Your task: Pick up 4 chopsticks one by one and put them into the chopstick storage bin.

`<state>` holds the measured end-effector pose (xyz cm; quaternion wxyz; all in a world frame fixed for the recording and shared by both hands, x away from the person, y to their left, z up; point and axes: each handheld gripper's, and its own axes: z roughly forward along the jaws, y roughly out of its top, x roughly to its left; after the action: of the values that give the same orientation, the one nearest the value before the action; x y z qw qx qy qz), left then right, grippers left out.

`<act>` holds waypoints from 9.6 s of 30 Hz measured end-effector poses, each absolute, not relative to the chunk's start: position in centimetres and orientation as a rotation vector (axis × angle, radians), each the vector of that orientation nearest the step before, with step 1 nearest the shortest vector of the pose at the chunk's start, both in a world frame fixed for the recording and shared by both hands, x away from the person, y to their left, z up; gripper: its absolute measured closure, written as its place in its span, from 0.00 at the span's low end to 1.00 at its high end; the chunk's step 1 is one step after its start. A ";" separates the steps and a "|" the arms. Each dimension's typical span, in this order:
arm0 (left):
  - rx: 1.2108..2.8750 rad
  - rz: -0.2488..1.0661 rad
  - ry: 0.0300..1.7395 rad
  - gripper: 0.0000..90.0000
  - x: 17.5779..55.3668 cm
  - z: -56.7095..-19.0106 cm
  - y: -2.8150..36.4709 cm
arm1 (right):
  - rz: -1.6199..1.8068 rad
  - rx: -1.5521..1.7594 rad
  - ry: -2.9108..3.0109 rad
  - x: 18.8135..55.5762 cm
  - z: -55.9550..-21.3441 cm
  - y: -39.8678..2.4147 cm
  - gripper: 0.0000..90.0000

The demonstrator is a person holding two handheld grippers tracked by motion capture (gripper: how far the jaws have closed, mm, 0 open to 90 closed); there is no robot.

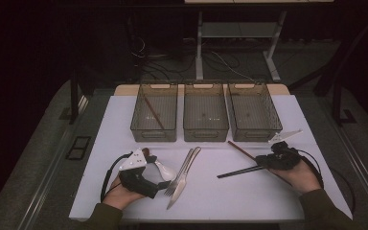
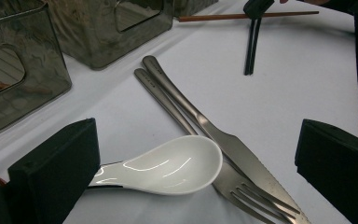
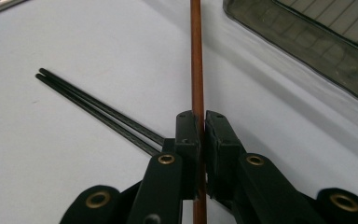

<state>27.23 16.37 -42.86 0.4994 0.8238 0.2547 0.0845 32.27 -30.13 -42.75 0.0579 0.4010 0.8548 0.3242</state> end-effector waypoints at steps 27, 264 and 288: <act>1.990 0.220 0.625 0.00 27.3 -43.1 16.6 | 1.149 1.059 2.602 31.1 -39.6 -27.4 0.93; 1.991 0.224 0.606 0.00 27.1 -42.8 16.1 | 1.043 0.866 2.758 29.1 -43.6 -19.6 0.99; 1.991 0.222 0.603 0.00 27.1 -42.8 16.1 | 1.045 0.868 2.748 30.6 -44.3 -18.3 0.99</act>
<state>27.09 16.14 -42.84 0.5007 0.8237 0.2496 0.0919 30.60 -18.27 -44.33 0.0380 0.2828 0.8958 0.3407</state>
